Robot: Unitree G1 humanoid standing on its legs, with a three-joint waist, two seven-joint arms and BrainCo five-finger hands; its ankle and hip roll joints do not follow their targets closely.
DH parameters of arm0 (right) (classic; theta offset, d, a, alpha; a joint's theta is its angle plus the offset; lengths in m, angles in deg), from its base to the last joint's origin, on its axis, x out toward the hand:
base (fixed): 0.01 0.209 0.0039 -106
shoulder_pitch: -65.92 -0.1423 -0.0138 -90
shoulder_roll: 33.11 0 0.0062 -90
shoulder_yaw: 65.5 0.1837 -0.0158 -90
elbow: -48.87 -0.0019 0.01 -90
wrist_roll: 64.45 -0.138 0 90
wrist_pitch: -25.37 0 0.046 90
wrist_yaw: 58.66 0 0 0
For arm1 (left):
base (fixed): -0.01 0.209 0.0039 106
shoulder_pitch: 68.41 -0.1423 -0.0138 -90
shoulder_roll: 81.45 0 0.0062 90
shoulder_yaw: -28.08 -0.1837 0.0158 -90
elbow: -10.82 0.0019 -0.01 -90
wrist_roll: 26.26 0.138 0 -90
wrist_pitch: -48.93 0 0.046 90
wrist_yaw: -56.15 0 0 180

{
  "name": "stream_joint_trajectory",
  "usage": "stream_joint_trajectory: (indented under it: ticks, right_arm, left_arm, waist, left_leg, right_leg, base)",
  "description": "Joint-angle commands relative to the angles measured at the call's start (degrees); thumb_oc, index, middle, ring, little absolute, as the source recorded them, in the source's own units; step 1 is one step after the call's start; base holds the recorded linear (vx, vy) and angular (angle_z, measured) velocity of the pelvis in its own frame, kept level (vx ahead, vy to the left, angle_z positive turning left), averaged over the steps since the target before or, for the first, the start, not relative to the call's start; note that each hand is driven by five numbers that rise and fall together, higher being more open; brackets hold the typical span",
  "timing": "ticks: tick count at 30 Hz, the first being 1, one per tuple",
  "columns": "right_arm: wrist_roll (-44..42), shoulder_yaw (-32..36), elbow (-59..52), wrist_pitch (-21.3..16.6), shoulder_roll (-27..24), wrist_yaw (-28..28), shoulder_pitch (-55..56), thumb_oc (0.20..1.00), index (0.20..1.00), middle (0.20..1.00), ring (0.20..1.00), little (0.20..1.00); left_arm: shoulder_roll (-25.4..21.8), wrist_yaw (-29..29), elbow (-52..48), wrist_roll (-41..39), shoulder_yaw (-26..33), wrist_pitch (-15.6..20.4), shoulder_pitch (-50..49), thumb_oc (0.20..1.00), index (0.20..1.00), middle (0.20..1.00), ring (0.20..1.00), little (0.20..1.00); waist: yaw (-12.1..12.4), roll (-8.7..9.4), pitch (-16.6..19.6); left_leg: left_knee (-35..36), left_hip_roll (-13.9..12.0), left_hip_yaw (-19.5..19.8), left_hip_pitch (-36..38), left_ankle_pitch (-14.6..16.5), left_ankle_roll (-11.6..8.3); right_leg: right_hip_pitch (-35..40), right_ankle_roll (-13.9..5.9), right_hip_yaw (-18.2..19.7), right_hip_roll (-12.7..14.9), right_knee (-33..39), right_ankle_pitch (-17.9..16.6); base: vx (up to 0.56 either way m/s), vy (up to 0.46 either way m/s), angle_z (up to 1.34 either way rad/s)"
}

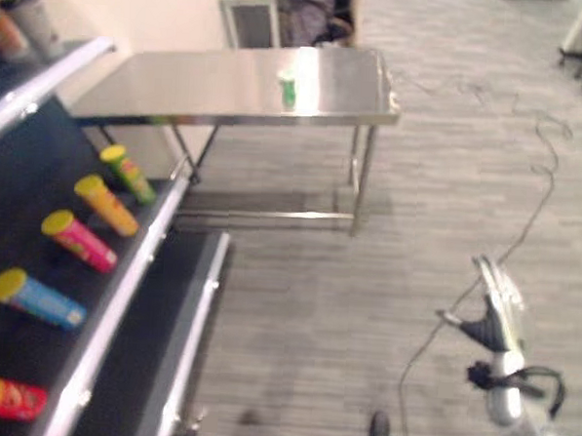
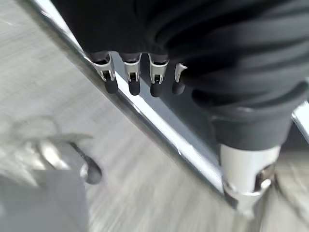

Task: Put the goods on the table back onto the shelves and tidy them up.

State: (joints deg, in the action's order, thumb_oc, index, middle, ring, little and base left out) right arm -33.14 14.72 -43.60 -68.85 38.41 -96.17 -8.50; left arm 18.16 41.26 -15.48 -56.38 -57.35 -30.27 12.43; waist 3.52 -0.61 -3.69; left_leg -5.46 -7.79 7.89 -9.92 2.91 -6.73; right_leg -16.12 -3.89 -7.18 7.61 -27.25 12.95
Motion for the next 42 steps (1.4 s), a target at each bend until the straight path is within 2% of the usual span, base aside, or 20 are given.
stream_joint_trajectory:
  ticks: [1,5,8,10,12,14,16,18,19,21,24,26,28,32,33,37,39,40,41,42]
  right_arm:
    - [0.3,3.0,-6.1,-2.4,0.9,-1.5,-10.0,1.000,1.000,1.000,1.000,1.000]
    - [0.0,2.6,-8.8,-2.3,1.9,-3.4,-15.2,1.000,1.000,1.000,1.000,1.000]
    - [0.9,3.1,-12.4,-2.1,3.3,-3.4,-16.4,1.000,1.000,1.000,1.000,1.000]
    - [0.5,2.8,-11.9,-2.3,4.9,-2.3,-14.8,1.000,1.000,1.000,1.000,1.000]
    - [-0.1,2.8,-12.1,-2.3,5.3,-1.9,-14.3,1.000,1.000,1.000,1.000,1.000]
    - [-1.2,2.3,-11.1,-2.3,5.9,-0.7,-15.5,1.000,1.000,1.000,1.000,1.000]
    - [0.6,1.9,-12.5,-1.4,6.0,-0.3,-16.7,1.000,1.000,1.000,1.000,1.000]
    - [1.2,1.9,-13.2,-1.4,5.9,-0.6,-17.3,1.000,1.000,1.000,1.000,1.000]
    - [2.0,1.8,-14.8,-1.4,5.9,-0.5,-17.3,1.000,1.000,1.000,1.000,1.000]
    - [2.3,2.0,-15.6,-1.4,5.6,0.0,-17.0,1.000,1.000,1.000,1.000,1.000]
    - [1.9,3.3,-15.2,-1.6,3.8,0.6,-18.7,1.000,1.000,1.000,1.000,1.000]
    - [0.7,4.0,-14.7,-1.4,2.8,0.9,-19.7,1.000,1.000,1.000,1.000,1.000]
    - [-1.0,4.7,-13.7,-1.3,2.1,1.4,-19.5,1.000,1.000,1.000,1.000,1.000]
    - [-6.2,4.8,-12.4,-2.1,1.7,3.0,-17.6,1.000,1.000,1.000,1.000,1.000]
    - [-10.5,4.0,-11.4,-2.3,2.0,6.3,-14.9,1.000,1.000,1.000,1.000,1.000]
    - [-19.3,3.0,-9.1,-3.4,2.9,9.5,-13.8,1.000,1.000,1.000,1.000,1.000]
    - [-37.0,1.1,-4.9,-4.6,3.1,16.1,-14.9,1.000,1.000,1.000,1.000,1.000]
    - [-41.3,0.9,-5.1,-4.0,1.7,17.8,-16.5,1.000,1.000,1.000,1.000,1.000]
    - [-40.8,2.3,-7.5,-4.2,1.1,17.1,-18.4,1.000,1.000,1.000,1.000,1.000]
    - [-40.8,2.3,-7.5,-4.2,1.1,17.1,-18.4,1.000,1.000,1.000,1.000,1.000]
  left_arm:
    - [0.7,1.6,1.3,5.4,-1.4,-0.7,0.3,1.000,1.000,1.000,1.000,1.000]
    - [1.3,1.4,5.6,7.9,-0.9,-1.6,-0.3,1.000,1.000,1.000,1.000,1.000]
    - [1.9,1.0,10.0,10.6,0.8,-2.6,-1.0,1.000,1.000,1.000,1.000,1.000]
    - [0.9,0.4,9.2,11.7,0.9,-2.9,-0.8,1.000,1.000,1.000,1.000,1.000]
    - [0.4,0.3,8.4,12.3,0.6,-3.0,-1.0,1.000,1.000,1.000,1.000,1.000]
    - [-2.3,0.4,6.3,16.5,-1.6,-4.0,-1.1,1.000,1.000,1.000,1.000,1.000]
    - [-4.9,0.4,4.7,20.2,-3.4,-5.5,-0.4,1.000,1.000,1.000,1.000,1.000]
    - [-5.5,0.2,4.2,21.5,-4.4,-5.4,0.1,1.000,1.000,1.000,1.000,1.000]
    - [-5.8,0.4,1.7,22.7,-6.1,-4.7,0.3,1.000,1.000,1.000,1.000,1.000]
    - [-5.9,0.4,0.2,22.9,-6.5,-4.2,0.4,1.000,1.000,1.000,1.000,1.000]
    - [-6.5,0.2,-1.4,24.3,-8.1,-3.5,0.9,1.000,1.000,1.000,1.000,1.000]
    - [-5.8,0.8,0.5,24.8,-7.7,-3.8,0.8,1.000,1.000,1.000,1.000,1.000]
    - [-4.6,1.5,4.4,24.4,-6.9,-4.2,1.4,1.000,1.000,1.000,1.000,1.000]
    - [-2.8,2.7,8.3,21.1,-5.2,-5.1,1.9,1.000,1.000,1.000,1.000,1.000]
    - [-3.1,2.0,8.8,19.5,-3.7,-5.4,1.7,1.000,1.000,1.000,1.000,1.000]
    - [-3.2,1.7,8.3,19.3,-3.9,-5.8,1.5,1.000,1.000,1.000,1.000,1.000]
    - [-4.4,3.5,6.9,20.0,-6.0,-6.6,1.7,1.000,1.000,1.000,1.000,1.000]
    - [-5.9,4.7,4.9,19.5,-6.6,-6.4,2.1,1.000,1.000,1.000,1.000,1.000]
    - [-6.4,5.2,4.5,21.0,-7.5,-6.5,2.3,1.000,1.000,1.000,1.000,1.000]
    - [-6.4,5.2,4.5,21.0,-7.5,-6.5,2.3,1.000,1.000,1.000,1.000,1.000]
  waist:
    - [4.2,0.25,-2.0]
    - [7.5,0.23,-2.9]
    - [9.7,1.28,-1.7]
    - [10.4,4.04,-0.5]
    - [10.6,4.49,0.0]
    - [10.1,4.58,-0.4]
    - [7.7,1.25,-1.9]
    - [7.3,0.27,-1.9]
    - [5.5,-0.60,-2.2]
    - [4.5,-0.79,-2.3]
    - [2.3,0.61,-3.0]
    - [0.9,1.18,-2.9]
    - [-0.5,1.99,-3.1]
    - [-1.5,2.82,-3.0]
    - [-1.4,2.05,-1.7]
    - [-1.8,1.79,-0.8]
    - [-1.5,2.62,-1.0]
    - [-0.7,4.14,-2.2]
    - [-0.3,4.76,-3.2]
    - [-0.2,4.75,-3.2]
  left_leg:
    - [8.8,10.9,-3.9,-1.1,-9.1,3.78]
    - [9.0,13.3,-3.3,-7.0,-12.4,1.87]
    - [4.2,11.8,-1.8,-7.7,-11.2,4.58]
    - [3.5,12.5,-1.5,-6.0,-9.8,5.80]
    - [4.3,12.5,-1.7,-4.7,-9.3,6.33]
    - [6.0,12.5,-2.6,0.8,-7.0,9.19]
    - [8.2,11.4,-1.7,8.2,-4.6,11.80]
    - [8.8,10.9,-1.9,9.5,-4.4,12.11]
    - [10.1,10.6,-0.5,13.8,-2.9,11.88]
    - [10.4,10.6,0.4,15.0,-2.4,11.30]
    - [10.5,10.5,3.1,18.4,0.8,9.21]
    - [10.5,9.9,5.0,20.9,3.5,7.98]
    - [10.5,9.4,6.7,22.9,5.2,7.14]
    - [10.5,6.7,8.8,26.0,7.7,6.19]
    - [10.5,3.3,8.7,27.4,6.8,5.26]
    - [4.5,2.0,8.2,24.8,3.1,3.86]
    - [-10.3,3.2,5.4,18.8,-2.4,2.33]
    - [-22.5,3.1,1.7,13.5,-5.4,3.57]
    - [-29.2,0.0,-3.6,9.7,-5.6,5.14]
    - [-29.2,-0.1,-3.6,9.8,-5.5,5.14]
  right_leg:
    - [19.5,-1.69,-0.9,-2.2,30.1,-7.7]
    - [23.4,-1.33,2.4,-3.9,30.8,-6.1]
    - [28.2,-1.48,4.1,-2.6,28.1,-1.7]
    - [28.0,-2.49,3.5,-0.9,23.4,-2.2]
    - [27.1,-2.93,3.5,-0.8,19.9,-2.8]
    - [21.4,-6.22,2.0,1.5,0.4,-12.7]
    - [13.4,-5.20,-1.4,6.8,-20.7,-18.7]
    - [10.8,-4.50,-2.7,8.2,-23.8,-17.3]
    - [5.0,-3.45,-3.1,7.3,-23.1,-13.1]
    - [3.5,-3.18,-3.5,5.7,-17.9,-12.5]
    - [2.1,-3.24,-2.1,0.7,5.1,-11.3]
    - [3.6,-4.49,0.2,-1.6,21.0,-15.3]
    - [1.3,-6.56,4.1,-2.4,27.6,-19.8]
    - [-1.6,-6.62,6.4,-2.8,23.0,-22.8]
    - [-0.8,-5.09,4.4,-4.1,21.0,-20.4]
    - [1.9,-4.37,2.4,-4.2,22.9,-19.8]
    - [7.7,-2.79,0.8,-4.0,26.3,-19.0]
    - [11.1,-0.77,1.2,-3.9,26.9,-17.6]
    - [13.4,0.82,2.1,-4.0,27.1,-15.7]
    - [13.4,0.82,2.2,-4.0,27.1,-15.7]
  base:
    - [0.21,-0.022,1.21]
    - [0.26,0.008,-0.20]
    - [0.49,0.139,-0.24]
    - [0.45,0.106,-0.10]
    - [0.29,0.097,-0.21]
    - [0.38,0.231,-0.27]
    - [0.38,0.330,-0.20]
    - [0.35,0.192,0.14]
    - [0.49,0.102,0.24]
    - [0.35,-0.025,0.09]
    - [0.32,-0.134,0.33]
    - [0.51,-0.173,0.37]
    - [0.47,-0.137,0.49]
    - [0.43,-0.211,1.08]
    - [0.46,-0.243,0.93]
    - [0.33,-0.149,0.64]
    - [0.42,-0.178,-0.08]
    - [0.42,-0.223,0.12]
    - [0.33,-0.187,0.16]
    - [0.37,-0.058,-0.06]
